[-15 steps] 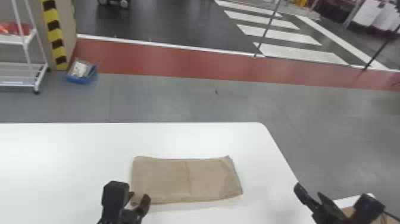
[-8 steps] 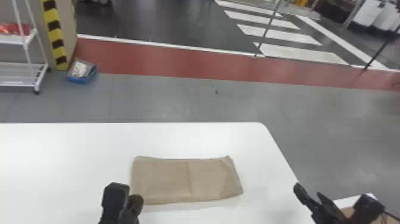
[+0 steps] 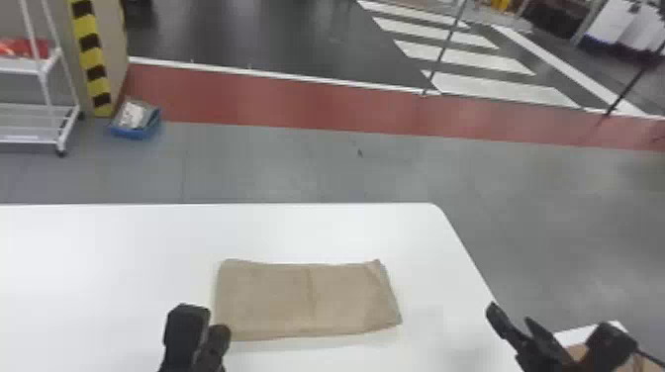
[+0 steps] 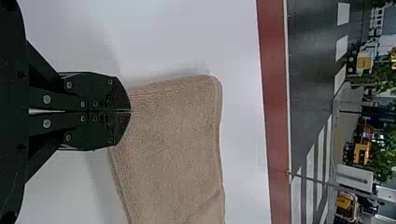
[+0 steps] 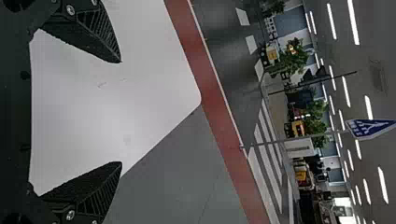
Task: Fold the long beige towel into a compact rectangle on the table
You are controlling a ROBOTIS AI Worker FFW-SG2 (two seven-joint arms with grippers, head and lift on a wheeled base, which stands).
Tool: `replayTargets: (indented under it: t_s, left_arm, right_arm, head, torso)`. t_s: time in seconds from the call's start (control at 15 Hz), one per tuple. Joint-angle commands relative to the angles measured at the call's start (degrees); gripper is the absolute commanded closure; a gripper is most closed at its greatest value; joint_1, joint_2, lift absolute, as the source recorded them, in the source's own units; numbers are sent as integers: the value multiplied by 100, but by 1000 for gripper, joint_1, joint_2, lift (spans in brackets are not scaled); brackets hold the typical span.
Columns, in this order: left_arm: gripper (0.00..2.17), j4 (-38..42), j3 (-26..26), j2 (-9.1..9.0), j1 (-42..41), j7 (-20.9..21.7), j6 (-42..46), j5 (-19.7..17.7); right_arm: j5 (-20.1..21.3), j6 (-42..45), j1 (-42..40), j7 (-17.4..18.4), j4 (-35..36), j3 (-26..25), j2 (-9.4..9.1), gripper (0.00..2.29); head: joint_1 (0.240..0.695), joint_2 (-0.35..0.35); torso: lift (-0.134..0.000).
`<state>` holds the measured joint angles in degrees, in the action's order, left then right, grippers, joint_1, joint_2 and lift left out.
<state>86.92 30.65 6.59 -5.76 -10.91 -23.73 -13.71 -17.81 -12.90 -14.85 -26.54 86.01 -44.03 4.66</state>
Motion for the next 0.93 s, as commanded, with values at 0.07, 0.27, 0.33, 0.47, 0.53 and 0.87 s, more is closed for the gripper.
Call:
replayTargets:
  t_s: [0.07, 0.27, 0.33, 0.47, 0.53, 0.87]
  left_arm:
    - [1713, 185, -138, 18, -92, 1, -155, 0]
    - [1713, 256, -358, 53, -189, 1, -155, 8]
    - [1713, 264, -420, 62, -215, 1, -155, 8]
    - [1713, 308, -569, 115, -259, 9, -172, 0]
    - [1713, 335, -631, 159, -286, 9, -172, -18]
    - [1713, 484, -956, 185, -435, 80, -207, -36]
  right_arm:
    - [5, -7, 0, 0, 30, 26, -9, 117]
    - [5, -7, 0, 0, 65, 62, -35, 117]
    - [5, -25, 0, 0, 91, 70, -44, 117]
    - [14, -25, 9, 9, 100, 97, -53, 117]
    - [23, -42, 17, 0, 100, 97, -53, 117]
    - [14, -148, 44, 26, 188, 167, -61, 117]
  head:
    - [695, -350]
    - [695, -350]
    - [695, -350]
    - [695, -350]
    - [695, -350]
    - [695, -350]
  torso:
    - [0]
    - [0]
    - [0]
    - [0]
    - [0]
    - [0]
